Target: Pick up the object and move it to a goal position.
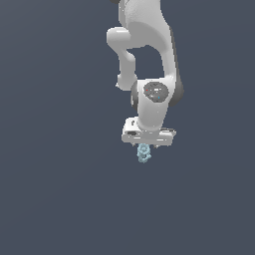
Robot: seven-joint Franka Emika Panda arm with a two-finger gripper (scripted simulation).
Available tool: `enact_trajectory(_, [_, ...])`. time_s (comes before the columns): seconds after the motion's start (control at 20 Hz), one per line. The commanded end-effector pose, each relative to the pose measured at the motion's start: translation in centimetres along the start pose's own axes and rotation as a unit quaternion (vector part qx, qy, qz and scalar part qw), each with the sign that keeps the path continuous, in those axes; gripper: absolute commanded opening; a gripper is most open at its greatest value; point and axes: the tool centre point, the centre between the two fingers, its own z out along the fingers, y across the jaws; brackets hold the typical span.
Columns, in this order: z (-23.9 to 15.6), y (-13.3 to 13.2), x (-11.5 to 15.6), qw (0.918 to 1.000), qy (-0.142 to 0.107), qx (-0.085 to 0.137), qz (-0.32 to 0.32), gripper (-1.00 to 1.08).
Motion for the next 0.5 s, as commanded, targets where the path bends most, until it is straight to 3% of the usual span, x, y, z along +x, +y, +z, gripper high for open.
enact_trajectory(0.0, [0.7, 0.0, 0.0, 1.0, 0.0, 0.0, 0.0, 1.0])
enact_trajectory(0.45, [4.6, 0.0, -0.1, 1.0, 0.0, 0.0, 0.002, 1.0])
